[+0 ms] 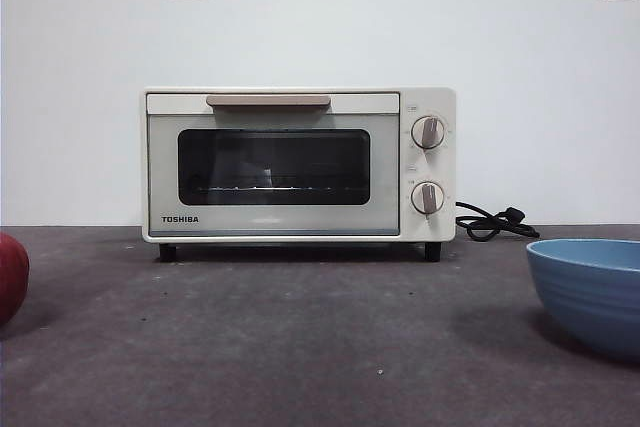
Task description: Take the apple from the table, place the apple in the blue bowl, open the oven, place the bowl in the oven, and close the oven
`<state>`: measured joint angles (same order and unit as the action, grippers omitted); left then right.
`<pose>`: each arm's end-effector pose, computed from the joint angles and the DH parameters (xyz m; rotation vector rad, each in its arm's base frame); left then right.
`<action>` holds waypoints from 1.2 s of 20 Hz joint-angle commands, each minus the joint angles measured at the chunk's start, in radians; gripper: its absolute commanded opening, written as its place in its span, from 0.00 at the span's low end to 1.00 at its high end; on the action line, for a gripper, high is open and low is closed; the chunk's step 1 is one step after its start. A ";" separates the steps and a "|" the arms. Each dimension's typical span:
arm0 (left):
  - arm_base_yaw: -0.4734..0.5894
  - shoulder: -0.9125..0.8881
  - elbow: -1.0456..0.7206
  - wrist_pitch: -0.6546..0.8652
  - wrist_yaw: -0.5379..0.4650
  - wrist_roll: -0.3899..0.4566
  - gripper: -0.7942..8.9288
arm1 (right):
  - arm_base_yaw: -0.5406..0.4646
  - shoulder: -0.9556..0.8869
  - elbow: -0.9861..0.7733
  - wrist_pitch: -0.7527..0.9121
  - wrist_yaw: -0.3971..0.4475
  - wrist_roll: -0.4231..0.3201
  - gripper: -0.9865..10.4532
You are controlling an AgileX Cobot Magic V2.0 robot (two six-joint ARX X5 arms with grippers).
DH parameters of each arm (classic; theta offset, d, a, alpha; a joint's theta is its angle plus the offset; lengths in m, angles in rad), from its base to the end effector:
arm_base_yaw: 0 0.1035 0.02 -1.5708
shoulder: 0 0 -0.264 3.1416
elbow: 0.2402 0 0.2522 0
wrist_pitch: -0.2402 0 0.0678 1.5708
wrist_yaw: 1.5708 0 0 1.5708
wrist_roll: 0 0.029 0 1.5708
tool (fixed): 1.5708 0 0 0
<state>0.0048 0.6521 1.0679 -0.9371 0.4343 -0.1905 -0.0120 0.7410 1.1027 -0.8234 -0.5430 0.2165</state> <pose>0.0917 -0.0118 0.3707 -0.2978 0.5520 -0.3702 0.1162 0.0136 0.3832 0.3358 0.5050 0.4718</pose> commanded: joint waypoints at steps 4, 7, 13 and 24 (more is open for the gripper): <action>-0.014 -0.002 0.003 -0.052 0.049 0.033 0.08 | 0.135 0.100 0.015 0.010 -0.013 0.002 0.08; -0.029 -0.002 0.003 -0.085 0.049 0.050 0.08 | 0.246 0.153 0.016 0.029 0.018 0.029 0.08; -0.052 -0.002 0.003 -0.163 0.054 0.087 0.08 | 0.514 0.302 0.017 0.136 0.090 0.084 0.08; -0.059 -0.002 0.003 -0.261 0.055 0.171 0.08 | 0.917 0.801 0.306 0.221 0.206 0.096 0.55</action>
<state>-0.0513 0.6525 1.0679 -1.1984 0.4854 -0.0448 0.9028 1.5337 1.3998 -0.6067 -0.3355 0.3145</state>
